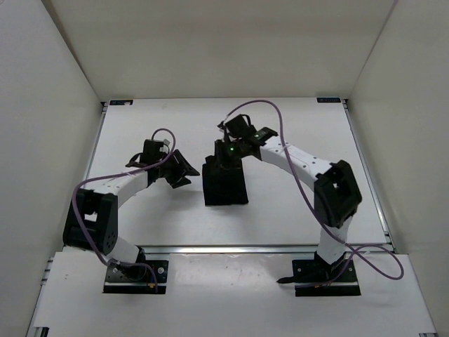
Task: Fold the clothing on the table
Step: Fold the skirt
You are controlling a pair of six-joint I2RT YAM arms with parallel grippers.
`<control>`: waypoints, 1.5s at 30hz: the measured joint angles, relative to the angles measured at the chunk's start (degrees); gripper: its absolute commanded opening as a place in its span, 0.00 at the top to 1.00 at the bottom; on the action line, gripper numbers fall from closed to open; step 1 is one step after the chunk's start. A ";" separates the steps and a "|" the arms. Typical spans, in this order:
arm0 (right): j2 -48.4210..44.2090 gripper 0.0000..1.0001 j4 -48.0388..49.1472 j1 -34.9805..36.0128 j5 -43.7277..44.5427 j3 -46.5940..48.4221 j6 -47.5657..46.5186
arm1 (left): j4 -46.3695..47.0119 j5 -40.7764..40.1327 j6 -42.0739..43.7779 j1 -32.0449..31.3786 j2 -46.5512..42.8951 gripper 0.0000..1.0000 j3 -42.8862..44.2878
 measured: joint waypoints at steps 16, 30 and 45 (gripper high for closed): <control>0.85 0.65 15.67 3.76 -2.27 -21.77 5.75 | -9.79 -1.97 -0.50 2.91 -17.73 0.22 -3.96; -27.23 0.01 10.56 -5.68 1.77 -27.93 5.33 | -13.11 3.96 4.02 1.40 -24.50 0.01 -4.46; -35.54 0.01 4.52 -17.07 -4.48 -40.46 0.57 | -12.09 10.29 7.76 -2.67 -24.94 0.02 -3.41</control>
